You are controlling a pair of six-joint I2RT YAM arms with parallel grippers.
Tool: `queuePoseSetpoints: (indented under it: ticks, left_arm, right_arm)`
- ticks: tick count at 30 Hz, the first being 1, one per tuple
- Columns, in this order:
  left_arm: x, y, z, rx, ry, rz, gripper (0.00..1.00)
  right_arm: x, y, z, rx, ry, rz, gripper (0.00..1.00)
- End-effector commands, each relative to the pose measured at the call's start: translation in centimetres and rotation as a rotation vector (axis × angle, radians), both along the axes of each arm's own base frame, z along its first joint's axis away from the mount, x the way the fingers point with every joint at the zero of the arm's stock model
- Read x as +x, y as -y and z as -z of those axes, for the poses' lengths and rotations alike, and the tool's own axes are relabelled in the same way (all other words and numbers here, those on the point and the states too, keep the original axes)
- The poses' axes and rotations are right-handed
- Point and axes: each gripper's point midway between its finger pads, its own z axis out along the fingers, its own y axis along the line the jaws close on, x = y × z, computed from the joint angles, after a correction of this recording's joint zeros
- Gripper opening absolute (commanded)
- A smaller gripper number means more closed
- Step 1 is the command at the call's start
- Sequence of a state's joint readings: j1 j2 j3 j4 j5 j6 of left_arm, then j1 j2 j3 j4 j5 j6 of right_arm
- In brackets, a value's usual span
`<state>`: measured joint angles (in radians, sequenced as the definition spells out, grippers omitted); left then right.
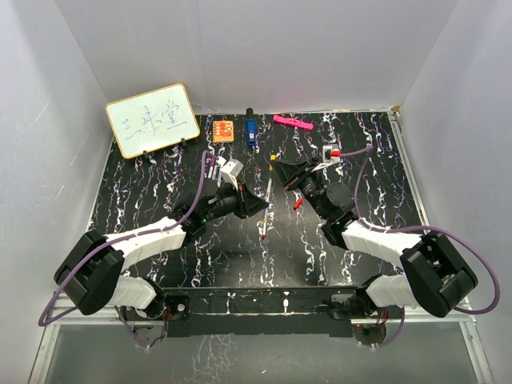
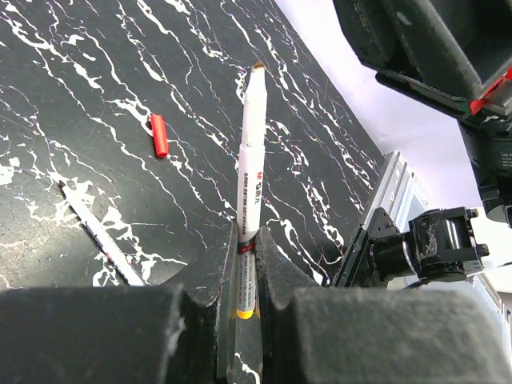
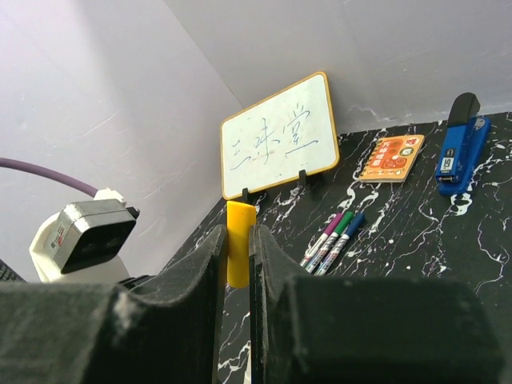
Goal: Insert the pens into the pen caps
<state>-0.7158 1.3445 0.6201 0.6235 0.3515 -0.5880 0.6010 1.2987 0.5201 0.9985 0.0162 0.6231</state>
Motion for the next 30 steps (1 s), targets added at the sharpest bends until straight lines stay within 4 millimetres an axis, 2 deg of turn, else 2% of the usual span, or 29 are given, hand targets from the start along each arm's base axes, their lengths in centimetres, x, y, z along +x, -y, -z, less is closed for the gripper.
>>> queuePoseSetpoints:
  ticks: [1, 11, 30]
  left_arm:
    - [-0.2, 0.0, -2.2, -0.047, 0.054, 0.004, 0.00]
    - [0.0, -0.1, -3.7, -0.076, 0.091, -0.004, 0.00]
    - [0.4, 0.1, -4.2, -0.091, 0.102, -0.014, 0.00]
  right_arm:
    - [0.2, 0.2, -3.8, 0.042, 0.100, 0.023, 0.00]
    - [-0.3, -0.1, -1.9, 0.027, 0.060, -0.011, 0.00]
    - [-0.7, -0.1, -1.2, 0.026, 0.042, -0.023, 0.00]
